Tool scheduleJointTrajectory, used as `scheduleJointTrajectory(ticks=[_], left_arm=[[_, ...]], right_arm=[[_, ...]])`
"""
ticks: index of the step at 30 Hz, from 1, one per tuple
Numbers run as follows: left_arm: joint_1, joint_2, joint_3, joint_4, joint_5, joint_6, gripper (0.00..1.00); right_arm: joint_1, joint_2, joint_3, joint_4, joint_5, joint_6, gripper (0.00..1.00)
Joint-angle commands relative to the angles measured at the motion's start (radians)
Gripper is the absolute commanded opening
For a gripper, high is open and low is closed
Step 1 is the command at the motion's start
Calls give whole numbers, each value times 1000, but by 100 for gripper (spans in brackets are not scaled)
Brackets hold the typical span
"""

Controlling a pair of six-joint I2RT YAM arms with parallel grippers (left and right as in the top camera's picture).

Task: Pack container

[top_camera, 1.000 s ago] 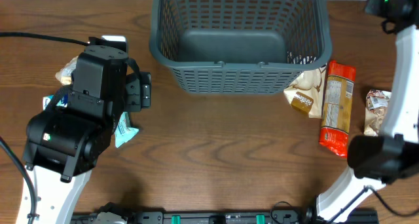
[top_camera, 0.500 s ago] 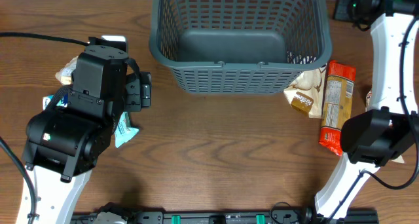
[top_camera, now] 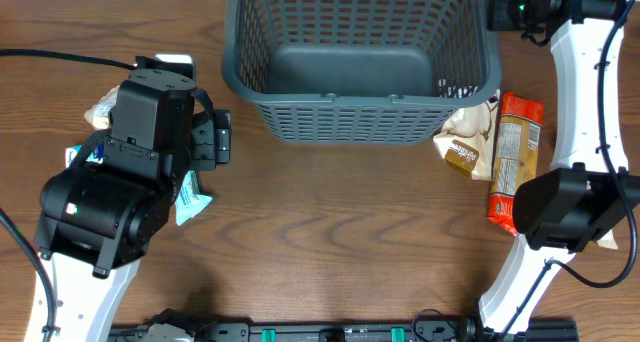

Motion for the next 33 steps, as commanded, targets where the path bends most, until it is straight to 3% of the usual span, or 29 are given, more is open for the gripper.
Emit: scheduleJointTrajectory(ticks=[1,14,17,20,26,27,33], left_arm=[[6,6,-6,-2,-13,-12,89],[6,6,-6,-2,-13,-12,89],[6,6,-6,-2,-13,-12,89],[6,6,-6,-10,-39,-11,89],[31,3,-6,-38,-83,-40,94],[37,1,-6,-41,-83,-48,95],[44,0,-6,-63,-77,-77,96]], right_arm=[[39,6,-1,-1,-82,-49,2],[65,6,-1,3,-149,-99,3],[63,6,-1,3,-94,-84,36],[58,6,-1,1,59,2,45],[42,-11,0,-58,256,52,95],[40,-18,0,-61,273,58,99],[11,-131,3,-76,292,63,99]])
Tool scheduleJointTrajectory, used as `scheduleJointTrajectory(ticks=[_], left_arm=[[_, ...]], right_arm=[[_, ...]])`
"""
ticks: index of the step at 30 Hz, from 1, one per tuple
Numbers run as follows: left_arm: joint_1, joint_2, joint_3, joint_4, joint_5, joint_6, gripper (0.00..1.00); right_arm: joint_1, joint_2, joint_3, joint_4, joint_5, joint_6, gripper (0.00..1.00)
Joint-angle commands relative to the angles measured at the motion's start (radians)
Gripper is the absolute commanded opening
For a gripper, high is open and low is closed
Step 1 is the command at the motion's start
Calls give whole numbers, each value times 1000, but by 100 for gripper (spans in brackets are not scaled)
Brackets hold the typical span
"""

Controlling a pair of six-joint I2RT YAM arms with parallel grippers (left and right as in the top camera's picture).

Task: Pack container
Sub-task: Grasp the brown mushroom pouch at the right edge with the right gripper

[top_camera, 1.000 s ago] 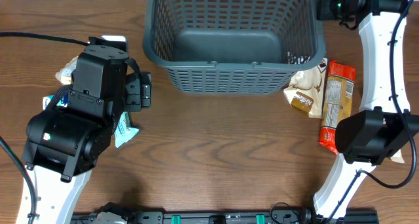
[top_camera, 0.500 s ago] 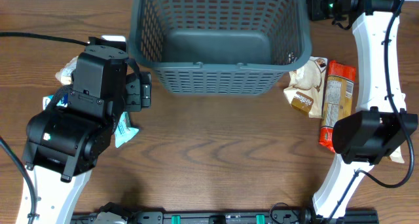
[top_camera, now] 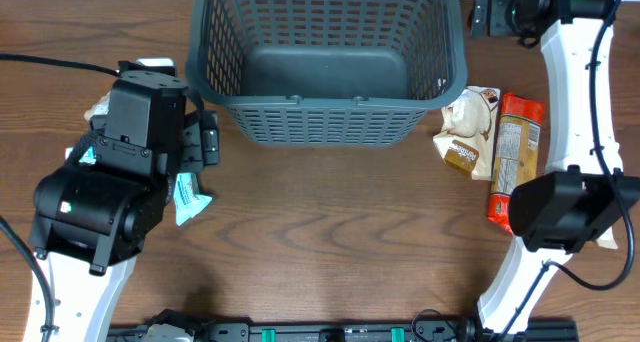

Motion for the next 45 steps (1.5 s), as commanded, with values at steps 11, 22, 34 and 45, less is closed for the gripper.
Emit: scheduleJointTrajectory(ticks=[11,22,34,45], left_arm=[[10,-11,-188,37,-5,-115,97],[109,-107,-439,177,121,-104,97],[134,-106,-463,230,132,-48,97],[134,-106,-463,230,132,-48,97]], right_arm=[[-195,-473,4,-503,50,43,99],[-312,-721,-129,-594,26,69,99],[-335,-715,-726,-275,86,-32,99],[-522,-609,-909,50,71,-209,99]])
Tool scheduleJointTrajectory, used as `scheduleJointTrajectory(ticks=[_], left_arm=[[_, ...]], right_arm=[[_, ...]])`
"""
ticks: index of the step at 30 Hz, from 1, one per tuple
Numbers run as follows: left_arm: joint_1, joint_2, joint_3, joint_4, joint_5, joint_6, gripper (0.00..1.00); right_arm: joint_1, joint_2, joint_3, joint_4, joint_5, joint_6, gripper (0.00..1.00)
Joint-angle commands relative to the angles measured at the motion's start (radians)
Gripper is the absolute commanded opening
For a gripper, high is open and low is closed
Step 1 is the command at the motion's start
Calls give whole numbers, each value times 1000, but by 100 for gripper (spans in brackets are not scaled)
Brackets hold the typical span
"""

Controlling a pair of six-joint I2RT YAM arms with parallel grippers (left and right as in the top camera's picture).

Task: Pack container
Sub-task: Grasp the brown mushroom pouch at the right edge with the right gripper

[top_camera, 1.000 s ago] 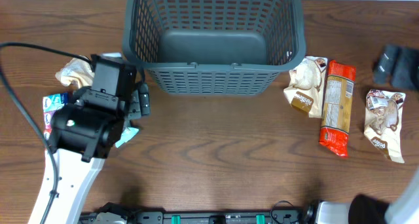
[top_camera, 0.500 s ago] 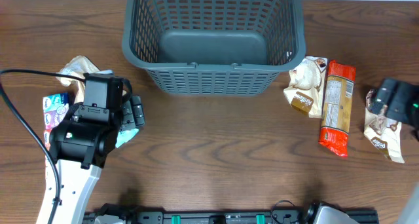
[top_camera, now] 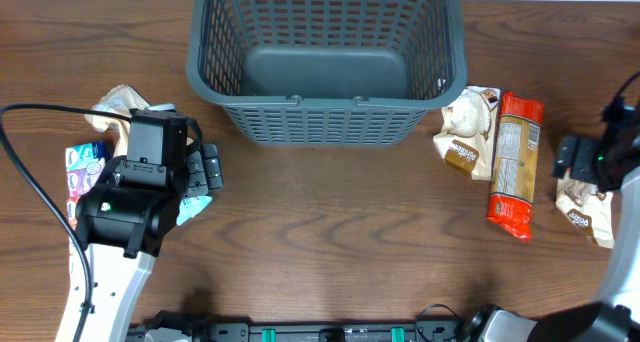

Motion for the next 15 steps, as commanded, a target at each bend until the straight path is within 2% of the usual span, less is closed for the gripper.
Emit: scheduleJointTrajectory(ticks=[1,6,15], left_arm=[[4,-1,2,-1,3,13,97],[4,-1,2,-1,3,13,97],[4,-2,2,-5,2,13,97]], right_arm=[[-79,52,-3,56,2,-69,99],[-167,174,-3,115,-142,-117,97],[-201,344,-3,189,-97,-134,99]])
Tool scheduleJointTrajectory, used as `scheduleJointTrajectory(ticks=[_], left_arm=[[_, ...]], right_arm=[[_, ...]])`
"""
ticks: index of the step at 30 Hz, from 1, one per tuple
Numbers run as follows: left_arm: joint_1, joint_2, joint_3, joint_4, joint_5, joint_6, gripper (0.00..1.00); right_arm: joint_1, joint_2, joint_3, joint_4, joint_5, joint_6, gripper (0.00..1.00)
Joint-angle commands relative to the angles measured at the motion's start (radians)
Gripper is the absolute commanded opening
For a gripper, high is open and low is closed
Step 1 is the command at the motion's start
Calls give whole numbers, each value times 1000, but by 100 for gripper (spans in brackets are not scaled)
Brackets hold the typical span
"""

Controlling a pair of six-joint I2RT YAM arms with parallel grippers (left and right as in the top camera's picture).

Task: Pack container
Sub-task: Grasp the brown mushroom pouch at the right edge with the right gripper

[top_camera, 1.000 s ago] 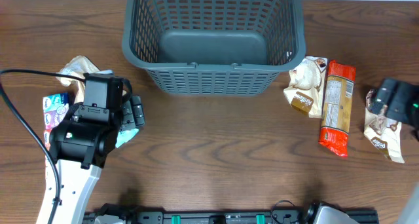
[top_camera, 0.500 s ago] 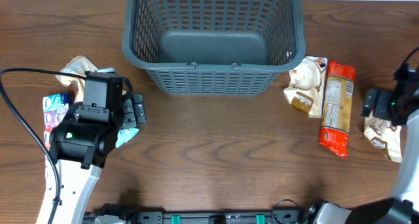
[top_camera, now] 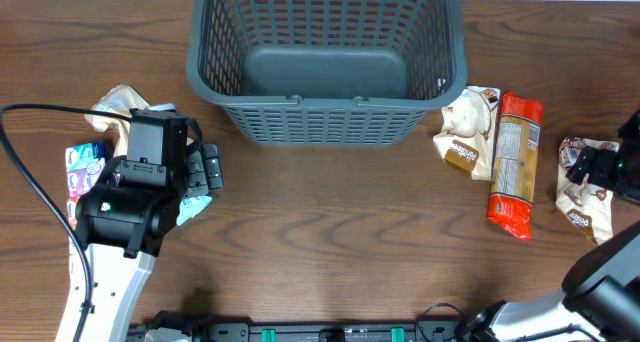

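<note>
The grey plastic basket (top_camera: 325, 62) stands empty at the back middle of the table. To its right lie a tan-and-white pouch (top_camera: 468, 132), a long orange-red packet (top_camera: 515, 162) and a brown-and-white pouch (top_camera: 578, 207). My right gripper (top_camera: 590, 167) hovers over that last pouch at the right edge, fingers apart. My left gripper (top_camera: 208, 169) sits low at the left, beside a teal packet (top_camera: 192, 202); whether it is open or shut does not show.
More snacks lie behind the left arm: a purple-and-blue packet (top_camera: 82, 170) and a crumpled tan pouch (top_camera: 118, 100). A black cable (top_camera: 30, 117) loops over the left side. The table's front rail (top_camera: 320, 332) runs along the bottom.
My right gripper has shifted a little to the right and nearer, now over the brown-and-white pouch. The left arm, the basket and the packets have not moved.
First the basket stood further right, touching the tan pouch, with my right gripper at its back right corner and the left by its left corner. Then it stood further left. Both arms later withdrew, the right coming down by the snacks at the right edge.
</note>
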Motion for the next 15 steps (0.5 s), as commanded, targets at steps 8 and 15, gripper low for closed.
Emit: scheduleJointTrajectory(ticks=[8,15], left_arm=[[4,-2,2,-3,0,12,97],[4,-2,2,3,0,-2,97]], right_arm=[[-10,71,-2,132,21,-95,99],[-9,153,-2,168,20,-114,99]])
